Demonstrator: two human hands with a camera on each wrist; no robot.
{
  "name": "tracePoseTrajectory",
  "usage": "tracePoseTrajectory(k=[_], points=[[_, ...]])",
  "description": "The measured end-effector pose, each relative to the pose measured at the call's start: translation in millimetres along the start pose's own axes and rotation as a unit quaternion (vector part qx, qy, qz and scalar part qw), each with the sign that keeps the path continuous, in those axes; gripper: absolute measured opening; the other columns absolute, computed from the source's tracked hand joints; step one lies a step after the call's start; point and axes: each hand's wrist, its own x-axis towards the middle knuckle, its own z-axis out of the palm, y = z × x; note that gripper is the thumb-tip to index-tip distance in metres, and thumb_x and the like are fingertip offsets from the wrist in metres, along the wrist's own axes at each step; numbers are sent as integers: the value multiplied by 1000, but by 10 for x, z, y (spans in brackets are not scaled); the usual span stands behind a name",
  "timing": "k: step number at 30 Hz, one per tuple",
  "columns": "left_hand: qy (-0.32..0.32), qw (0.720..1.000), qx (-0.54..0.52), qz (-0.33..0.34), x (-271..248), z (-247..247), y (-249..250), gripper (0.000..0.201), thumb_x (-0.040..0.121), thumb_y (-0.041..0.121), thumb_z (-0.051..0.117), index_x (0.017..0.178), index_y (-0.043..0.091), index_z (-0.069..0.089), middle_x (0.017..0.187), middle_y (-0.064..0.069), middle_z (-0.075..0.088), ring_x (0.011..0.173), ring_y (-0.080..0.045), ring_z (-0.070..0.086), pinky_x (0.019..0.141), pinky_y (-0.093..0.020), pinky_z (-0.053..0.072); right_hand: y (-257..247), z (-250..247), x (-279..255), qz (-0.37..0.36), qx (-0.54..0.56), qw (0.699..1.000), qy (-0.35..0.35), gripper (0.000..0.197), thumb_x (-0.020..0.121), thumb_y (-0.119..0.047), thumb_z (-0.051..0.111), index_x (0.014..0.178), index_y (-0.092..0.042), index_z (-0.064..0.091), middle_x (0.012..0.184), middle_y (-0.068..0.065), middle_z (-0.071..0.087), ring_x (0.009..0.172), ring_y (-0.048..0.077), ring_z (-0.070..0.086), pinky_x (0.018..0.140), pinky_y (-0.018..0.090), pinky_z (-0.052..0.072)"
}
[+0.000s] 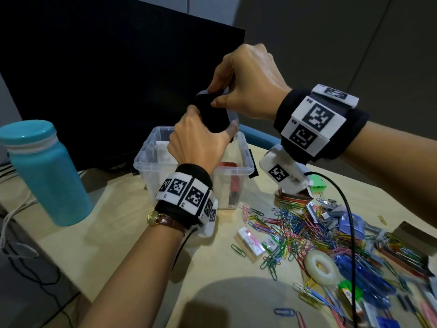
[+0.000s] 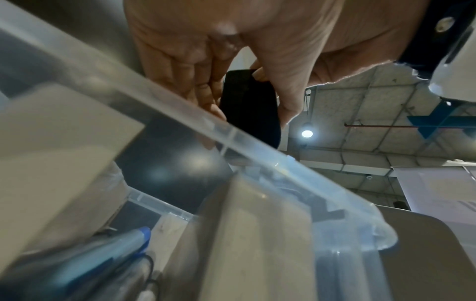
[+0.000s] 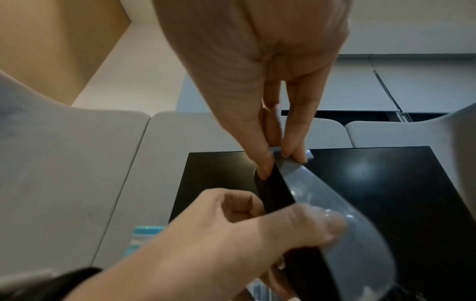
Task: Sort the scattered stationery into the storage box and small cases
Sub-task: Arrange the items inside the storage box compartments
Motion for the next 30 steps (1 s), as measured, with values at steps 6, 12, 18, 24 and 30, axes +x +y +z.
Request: tracePoseTrajectory(k=[6, 12, 18, 24, 30], points=[[3, 1000, 10, 17, 29, 74, -250, 54, 69, 60, 72, 94, 15, 54, 87, 0, 64, 82, -21, 61, 63, -29, 34, 76, 18, 25, -21, 12, 995, -95, 13, 83, -32, 74, 94, -24, 75, 90, -11, 71, 80, 4, 65, 80, 30, 57], [28, 999, -24, 7, -1, 133, -396, 53, 70, 54, 74, 95, 14, 50, 86, 0, 61, 76, -14, 52, 63, -22, 27, 491, 392, 72, 108, 9, 987, -117, 25, 94, -37, 58, 95, -19, 75, 89, 3, 72, 80, 18, 69, 79, 36, 58], [38, 999, -8, 21, -66, 142, -419, 51, 73, 50, 75, 99, 12, 52, 93, -2, 62, 84, -20, 60, 64, -24, 33, 484, 891, -128, 54, -99, 887, -449, 36, 100, -22, 50, 135, -19, 56, 137, 2, 57, 125, 19, 52, 101, 26, 36], [40, 998, 29, 32, -58, 149, -426, 54, 76, 50, 73, 106, 10, 51, 100, -4, 62, 89, -22, 61, 65, -25, 34, 445, 1076, -111, 33, -179, 850, -494, 42, 102, -22, 36, 141, -23, 50, 148, 0, 45, 139, 24, 35, 113, 51, 21], [42, 998, 38, 36, -58, 152, -435, 55, 78, 51, 72, 108, 10, 51, 102, -4, 63, 91, -22, 62, 66, -24, 35, 469, 1091, -138, 21, -182, 861, -474, 41, 102, -25, 36, 140, -29, 51, 145, -4, 47, 138, 22, 35, 113, 54, 15]])
